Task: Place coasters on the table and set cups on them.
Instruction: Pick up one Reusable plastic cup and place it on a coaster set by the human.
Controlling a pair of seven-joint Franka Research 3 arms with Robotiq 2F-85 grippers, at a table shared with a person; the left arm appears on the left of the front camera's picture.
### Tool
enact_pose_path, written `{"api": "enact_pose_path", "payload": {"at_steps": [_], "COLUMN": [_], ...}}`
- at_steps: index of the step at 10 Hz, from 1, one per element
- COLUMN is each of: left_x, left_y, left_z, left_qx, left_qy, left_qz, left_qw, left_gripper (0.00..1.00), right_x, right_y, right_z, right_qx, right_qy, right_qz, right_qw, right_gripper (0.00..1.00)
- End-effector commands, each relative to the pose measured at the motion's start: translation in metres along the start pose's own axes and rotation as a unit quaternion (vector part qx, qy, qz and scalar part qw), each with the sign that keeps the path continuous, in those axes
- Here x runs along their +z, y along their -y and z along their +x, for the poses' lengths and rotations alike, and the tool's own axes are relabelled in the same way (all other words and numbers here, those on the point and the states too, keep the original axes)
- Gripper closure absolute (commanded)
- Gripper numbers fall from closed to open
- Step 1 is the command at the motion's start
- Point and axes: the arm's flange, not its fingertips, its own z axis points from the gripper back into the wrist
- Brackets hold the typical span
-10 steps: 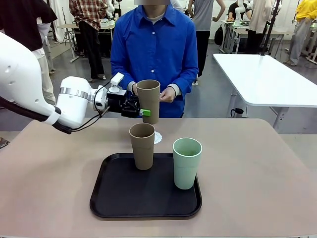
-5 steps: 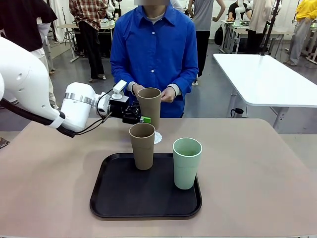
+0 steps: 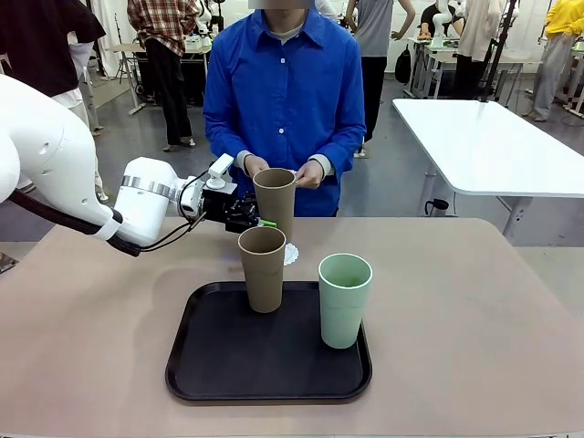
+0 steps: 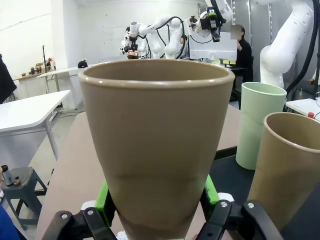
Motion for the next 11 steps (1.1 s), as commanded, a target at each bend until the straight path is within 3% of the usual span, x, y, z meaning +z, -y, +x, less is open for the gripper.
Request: {"api": "enact_pose_path", "payload": {"at_steps": [1,3,5,11], "left_x": [0.0,0.002,0.001,-0.007], "left_y": [0.001,-0.005,-0.012,-0.029], "left_z": [0.003,-0.013,-0.028,-0.047], "left_qx": [-0.002,0.005,-0.026,-0.027], "left_qy": [0.0,-0.008,0.002,0.005], "left_qz": [0.0,-0.023,-0.061,-0.06], "left_qw": [1.0,1.0,0.998,0.998], "left_gripper": [0.17,0.17,0.17,0.17], "right_x": [0.0,0.0,0.0,0.0], "right_y": [0.0,0.0,0.0,0.0], "right_z": [0.0,0.0,0.0,0.0], "right_qx": [0.002,0.002,0.002,0.002], "right_qy": [-0.002,-0.002,-0.002,-0.002], "right_qz": [0.004,0.004,0.004,0.004], "right_qw": [1.0,1.0,1.0,1.0], "right_gripper": [0.0,0.0,0.0,0.0]}}
